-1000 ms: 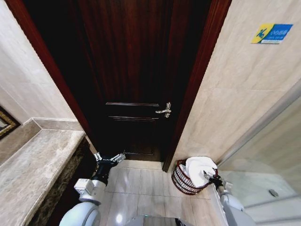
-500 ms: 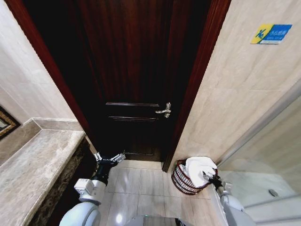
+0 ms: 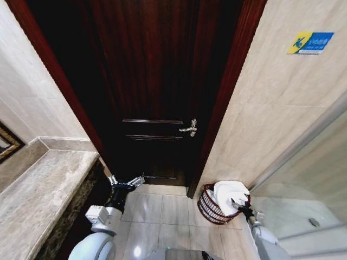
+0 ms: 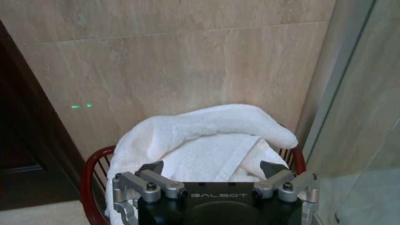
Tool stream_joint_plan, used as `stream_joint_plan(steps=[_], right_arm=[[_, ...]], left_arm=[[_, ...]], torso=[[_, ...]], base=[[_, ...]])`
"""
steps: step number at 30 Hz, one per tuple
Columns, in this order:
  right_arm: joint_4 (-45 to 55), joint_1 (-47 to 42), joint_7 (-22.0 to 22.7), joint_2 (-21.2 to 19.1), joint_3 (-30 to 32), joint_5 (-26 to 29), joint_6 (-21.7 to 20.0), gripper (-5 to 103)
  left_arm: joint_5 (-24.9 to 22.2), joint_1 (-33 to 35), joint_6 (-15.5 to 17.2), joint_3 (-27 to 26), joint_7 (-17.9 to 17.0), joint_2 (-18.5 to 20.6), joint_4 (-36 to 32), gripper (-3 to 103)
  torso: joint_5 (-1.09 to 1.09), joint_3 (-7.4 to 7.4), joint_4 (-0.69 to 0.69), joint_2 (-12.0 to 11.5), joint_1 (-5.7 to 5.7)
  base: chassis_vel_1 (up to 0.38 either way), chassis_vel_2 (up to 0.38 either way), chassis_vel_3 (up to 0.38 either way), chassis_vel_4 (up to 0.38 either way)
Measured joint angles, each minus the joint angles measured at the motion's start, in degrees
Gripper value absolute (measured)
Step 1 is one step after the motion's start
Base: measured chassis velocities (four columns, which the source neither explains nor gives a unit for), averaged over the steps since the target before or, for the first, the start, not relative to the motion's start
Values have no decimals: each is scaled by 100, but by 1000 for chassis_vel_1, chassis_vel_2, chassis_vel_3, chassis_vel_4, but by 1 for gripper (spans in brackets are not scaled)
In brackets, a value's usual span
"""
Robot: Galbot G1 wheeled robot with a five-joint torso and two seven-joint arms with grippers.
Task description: Discard the used towel into the hamper.
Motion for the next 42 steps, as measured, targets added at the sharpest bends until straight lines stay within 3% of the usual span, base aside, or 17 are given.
stream_joint_plan(steps=[23, 30, 31, 33, 42], right_arm=[[110, -89, -113, -5, 50, 93, -33, 100], [423, -416, 23, 6, 41, -102, -387, 100], [420, -494, 63, 12, 41, -131, -448, 100], [184, -481, 82, 25, 40, -129, -478, 100], [-912, 342, -214, 20, 35, -114, -429, 100]], left_arm=[[0, 0, 0, 0, 0, 0, 0, 100], [0, -1, 0, 0, 0, 0, 0, 100], [0, -1, 0, 0, 0, 0, 0, 100], [0, -1, 0, 1, 0, 0, 0, 100], [0, 1, 0, 0, 0, 0, 0, 100]], torso=[[0, -8, 1, -15, -6], [-2, -9, 5, -20, -2], [-5, -8, -1, -20, -1], [4, -11, -3, -19, -8], [-2, -12, 2, -19, -12]], base=[[-39, 38, 38, -41], [-108, 132, 123, -117], [-58, 40, 69, -37], [-44, -22, 6, -30], [14, -31, -17, 16]])
